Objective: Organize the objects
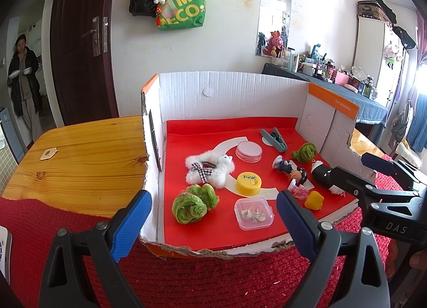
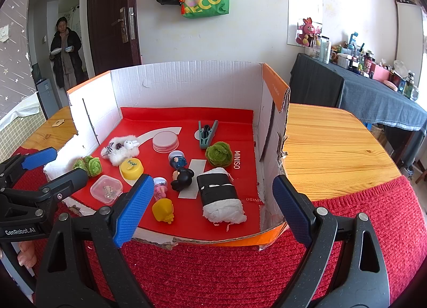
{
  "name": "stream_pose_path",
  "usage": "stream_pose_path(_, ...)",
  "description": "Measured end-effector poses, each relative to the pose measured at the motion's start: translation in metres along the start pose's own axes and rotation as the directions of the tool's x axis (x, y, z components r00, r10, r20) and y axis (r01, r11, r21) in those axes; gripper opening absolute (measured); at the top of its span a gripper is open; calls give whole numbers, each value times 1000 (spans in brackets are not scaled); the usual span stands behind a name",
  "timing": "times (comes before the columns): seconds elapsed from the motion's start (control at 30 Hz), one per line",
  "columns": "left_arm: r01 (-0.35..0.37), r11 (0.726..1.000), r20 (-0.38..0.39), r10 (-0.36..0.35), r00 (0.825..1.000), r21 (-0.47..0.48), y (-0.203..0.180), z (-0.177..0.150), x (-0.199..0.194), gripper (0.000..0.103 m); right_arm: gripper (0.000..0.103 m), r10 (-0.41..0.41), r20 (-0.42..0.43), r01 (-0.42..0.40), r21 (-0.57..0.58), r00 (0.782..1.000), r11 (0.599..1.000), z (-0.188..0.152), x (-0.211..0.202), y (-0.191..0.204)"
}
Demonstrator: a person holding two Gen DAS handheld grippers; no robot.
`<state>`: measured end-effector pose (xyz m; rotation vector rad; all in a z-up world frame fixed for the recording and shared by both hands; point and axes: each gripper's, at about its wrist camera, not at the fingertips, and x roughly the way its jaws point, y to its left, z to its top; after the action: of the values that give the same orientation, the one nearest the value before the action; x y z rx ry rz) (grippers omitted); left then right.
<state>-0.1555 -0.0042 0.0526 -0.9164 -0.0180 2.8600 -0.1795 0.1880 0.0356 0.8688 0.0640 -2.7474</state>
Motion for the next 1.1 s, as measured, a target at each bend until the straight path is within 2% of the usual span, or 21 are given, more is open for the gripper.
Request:
stream_pose_path(0.53,-2,1000,9,2,1000,1,-3,-1,-2,99,91,-14,21,14,5,1000,1000,-1,-4,-2)
stream_pose_path(0.77,-26,1000,27,26,999,-5,-5,-2,-9,100,91,26,27,-27,25,999,999,0,-19,-5)
stream_pose_path(0.83,-21,1000,30,22,999,-10,-4,-2,-15,103,91,12,32,-13,14,999,1000,1,-27,-4)
stream_pose_path(1.0,16,999,1,-16,1000,-48,1,-8,-26,103,91,47,0,-47,37,999,998,-3,-41,-5)
stream_pose_path(1.1,25,997,-31,-28,999,-71,4,-13,-31,103,92,37,-25,-36,36,999,999,-11,-46,-4)
